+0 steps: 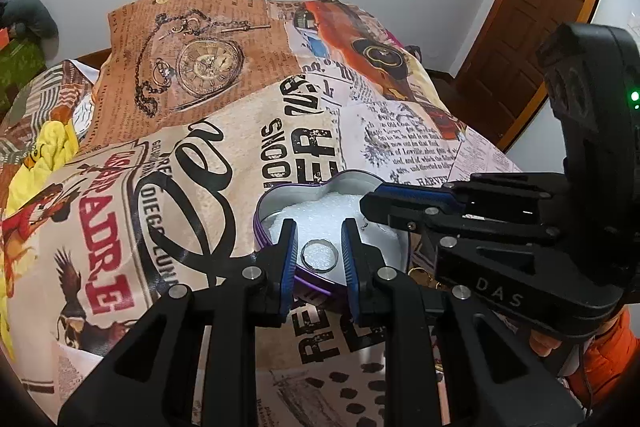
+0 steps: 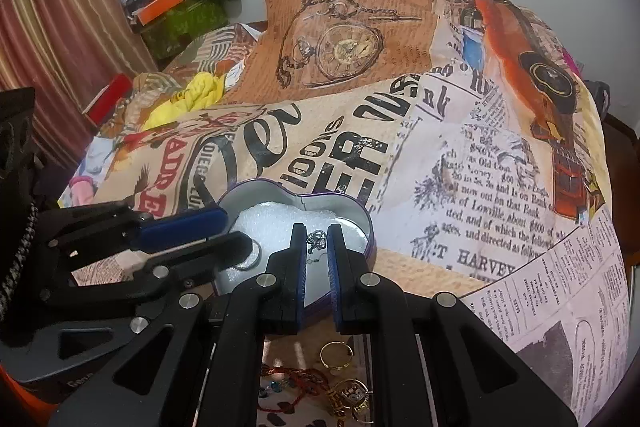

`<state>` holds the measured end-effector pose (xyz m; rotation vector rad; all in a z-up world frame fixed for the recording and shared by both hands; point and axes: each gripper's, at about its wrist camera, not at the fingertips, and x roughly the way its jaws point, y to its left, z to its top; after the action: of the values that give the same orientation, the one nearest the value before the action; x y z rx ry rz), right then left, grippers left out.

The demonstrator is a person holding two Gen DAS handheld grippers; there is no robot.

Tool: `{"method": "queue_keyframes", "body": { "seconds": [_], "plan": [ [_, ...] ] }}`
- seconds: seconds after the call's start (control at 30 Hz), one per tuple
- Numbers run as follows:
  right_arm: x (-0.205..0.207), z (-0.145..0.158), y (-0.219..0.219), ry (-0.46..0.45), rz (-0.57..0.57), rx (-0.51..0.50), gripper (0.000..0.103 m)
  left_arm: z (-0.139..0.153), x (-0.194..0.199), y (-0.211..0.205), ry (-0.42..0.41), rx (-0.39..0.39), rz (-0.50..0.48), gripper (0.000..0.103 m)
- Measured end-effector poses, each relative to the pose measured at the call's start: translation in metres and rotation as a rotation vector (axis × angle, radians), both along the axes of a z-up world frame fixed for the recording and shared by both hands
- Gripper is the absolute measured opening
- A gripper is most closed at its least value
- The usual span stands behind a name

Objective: Organize jewelry
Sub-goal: 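Lower the rings into the tin and open both tools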

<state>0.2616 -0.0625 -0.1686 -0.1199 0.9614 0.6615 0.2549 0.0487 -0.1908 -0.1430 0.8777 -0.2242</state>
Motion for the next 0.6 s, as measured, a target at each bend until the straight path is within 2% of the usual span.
{"method": "queue_keyframes", "body": {
  "seconds": [0.27,0.43,0.6],
  "plan": [
    [-0.003,0.002,0.004,-0.014,0.012,-0.033,0.01,0.015,-0.009,0.006,-0.026,0.004,0.021,0.021],
    [-0.008,0.008,0.004,-0.034,0.0,-0.052,0.022,0.026,-0.015,0.01,-0.043,0.01,0.038,0.021],
    [-0.018,0.022,0.001,-0.068,-0.006,-0.056,0.022,0.037,-0.023,0.01,-0.065,0.023,0.053,0.021]
  ]
}}
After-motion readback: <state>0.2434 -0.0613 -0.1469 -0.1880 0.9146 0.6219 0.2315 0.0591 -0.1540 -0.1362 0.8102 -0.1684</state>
